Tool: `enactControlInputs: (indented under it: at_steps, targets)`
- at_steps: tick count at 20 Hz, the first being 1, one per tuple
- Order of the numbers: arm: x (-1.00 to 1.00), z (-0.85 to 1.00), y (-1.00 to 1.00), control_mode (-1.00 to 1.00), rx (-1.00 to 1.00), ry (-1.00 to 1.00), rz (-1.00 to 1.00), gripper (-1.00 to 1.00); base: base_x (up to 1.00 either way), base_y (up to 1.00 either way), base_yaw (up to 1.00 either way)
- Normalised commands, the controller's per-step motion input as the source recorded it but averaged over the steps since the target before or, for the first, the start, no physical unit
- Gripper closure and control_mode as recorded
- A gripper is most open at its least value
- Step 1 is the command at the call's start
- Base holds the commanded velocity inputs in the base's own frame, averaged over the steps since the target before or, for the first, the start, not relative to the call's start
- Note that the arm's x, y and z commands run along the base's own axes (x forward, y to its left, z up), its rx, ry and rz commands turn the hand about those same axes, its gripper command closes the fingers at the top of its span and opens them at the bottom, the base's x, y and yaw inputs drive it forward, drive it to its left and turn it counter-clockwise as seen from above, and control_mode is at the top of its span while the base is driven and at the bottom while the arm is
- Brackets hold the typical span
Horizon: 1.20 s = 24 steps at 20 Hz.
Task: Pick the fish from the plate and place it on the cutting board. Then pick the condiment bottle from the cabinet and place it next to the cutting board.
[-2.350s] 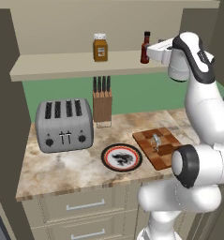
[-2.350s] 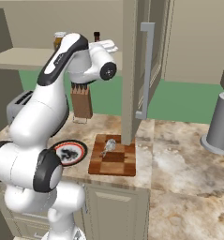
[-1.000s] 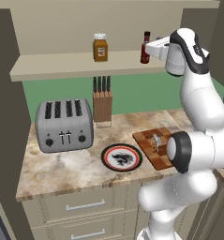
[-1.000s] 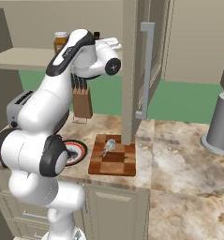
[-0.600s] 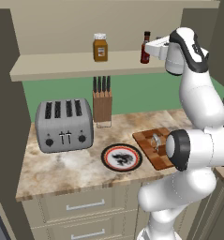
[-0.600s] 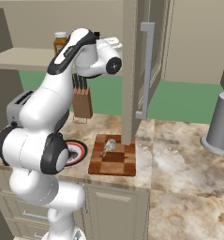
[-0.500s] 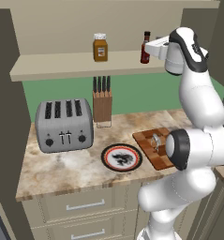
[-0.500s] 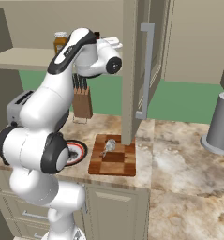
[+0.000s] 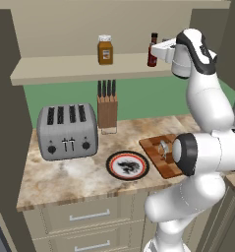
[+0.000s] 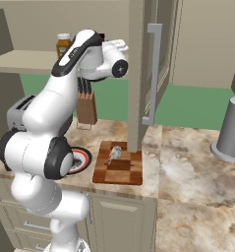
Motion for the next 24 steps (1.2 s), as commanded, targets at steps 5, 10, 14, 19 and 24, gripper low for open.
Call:
enactControlInputs:
  at_steps: [5, 10, 14, 19, 24]
  targets:
    - [0.11, -0.05, 0.0, -1.0, 0.0, 0.0, 0.0, -1.0, 0.0, 0.0, 0.0]
    - [0.13, -0.03, 0.0, -1.0, 0.0, 0.0, 0.0, -1.0, 0.0, 0.0, 0.0]
    - [0.15, -0.03, -0.03, -1.0, 0.0, 0.0, 0.0, -1.0, 0.0, 0.0, 0.0]
    - [0.14, -0.03, -0.03, -1.0, 0.0, 0.0, 0.0, -1.0, 0.0, 0.0, 0.0]
    - [0.13, -0.02, -0.01, -1.0, 0.0, 0.0, 0.0, -1.0, 0.0, 0.0, 0.0]
